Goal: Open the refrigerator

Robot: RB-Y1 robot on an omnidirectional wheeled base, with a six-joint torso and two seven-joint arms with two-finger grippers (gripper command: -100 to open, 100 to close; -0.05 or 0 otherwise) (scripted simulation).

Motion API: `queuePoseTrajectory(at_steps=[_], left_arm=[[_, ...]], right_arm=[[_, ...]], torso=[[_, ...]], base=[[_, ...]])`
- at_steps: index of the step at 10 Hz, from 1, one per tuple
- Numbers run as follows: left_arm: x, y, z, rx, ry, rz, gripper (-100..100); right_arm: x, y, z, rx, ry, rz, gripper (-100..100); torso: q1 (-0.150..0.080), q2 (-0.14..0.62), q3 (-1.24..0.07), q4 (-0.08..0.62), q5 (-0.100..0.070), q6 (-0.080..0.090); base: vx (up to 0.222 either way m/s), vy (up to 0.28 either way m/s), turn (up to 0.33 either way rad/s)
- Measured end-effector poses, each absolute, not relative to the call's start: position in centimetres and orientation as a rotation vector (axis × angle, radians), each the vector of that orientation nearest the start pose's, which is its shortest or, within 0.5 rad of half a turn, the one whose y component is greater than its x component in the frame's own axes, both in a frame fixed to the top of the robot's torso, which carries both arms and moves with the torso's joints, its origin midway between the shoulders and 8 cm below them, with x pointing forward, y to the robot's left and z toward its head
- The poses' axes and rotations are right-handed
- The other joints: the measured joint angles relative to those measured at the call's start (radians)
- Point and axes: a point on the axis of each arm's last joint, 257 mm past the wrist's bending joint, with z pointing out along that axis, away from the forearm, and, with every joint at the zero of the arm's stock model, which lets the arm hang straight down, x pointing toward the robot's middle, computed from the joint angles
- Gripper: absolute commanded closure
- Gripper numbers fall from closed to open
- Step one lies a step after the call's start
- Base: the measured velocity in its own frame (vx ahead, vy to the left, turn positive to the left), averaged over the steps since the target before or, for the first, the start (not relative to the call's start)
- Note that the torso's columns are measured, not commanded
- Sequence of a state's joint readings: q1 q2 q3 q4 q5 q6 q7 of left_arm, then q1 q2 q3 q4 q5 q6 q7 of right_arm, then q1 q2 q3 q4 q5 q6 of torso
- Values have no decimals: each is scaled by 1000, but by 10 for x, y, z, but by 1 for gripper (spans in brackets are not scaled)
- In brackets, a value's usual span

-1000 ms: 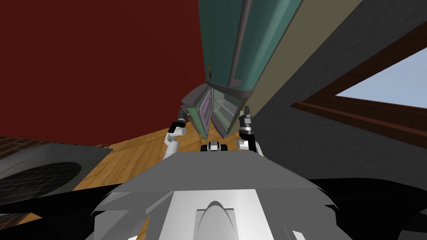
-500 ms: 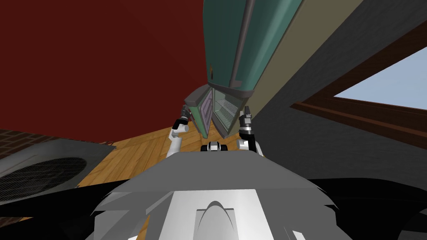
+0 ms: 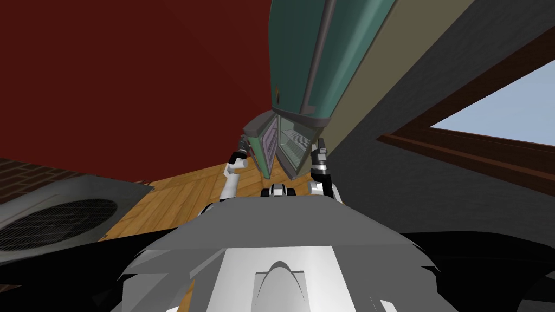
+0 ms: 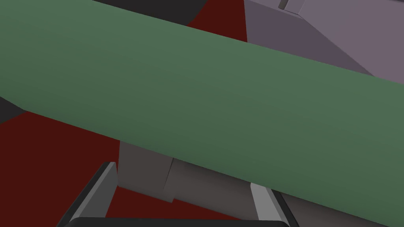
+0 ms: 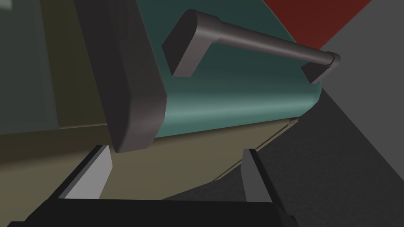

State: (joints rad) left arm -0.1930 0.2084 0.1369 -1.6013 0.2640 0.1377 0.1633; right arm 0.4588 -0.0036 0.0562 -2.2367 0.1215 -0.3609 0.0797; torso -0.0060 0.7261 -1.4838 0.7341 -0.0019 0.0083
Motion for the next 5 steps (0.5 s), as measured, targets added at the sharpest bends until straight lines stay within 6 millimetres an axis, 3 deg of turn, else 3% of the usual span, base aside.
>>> queuePoseTrajectory(at_steps=[2,5], left_arm=[[606,299,-123,-1297,994,-1412,-100],[628,292,-129,-1322,1013,-1404,-100]], right_arm=[[381,-248,-11,662,809,1183,0],[381,-248,-11,662,809,1183,0]], torso=[[5,9,6,3,2,-6],[0,0,0,2,-1,1]], base=[[-70,13,48],[-40,17,57]])
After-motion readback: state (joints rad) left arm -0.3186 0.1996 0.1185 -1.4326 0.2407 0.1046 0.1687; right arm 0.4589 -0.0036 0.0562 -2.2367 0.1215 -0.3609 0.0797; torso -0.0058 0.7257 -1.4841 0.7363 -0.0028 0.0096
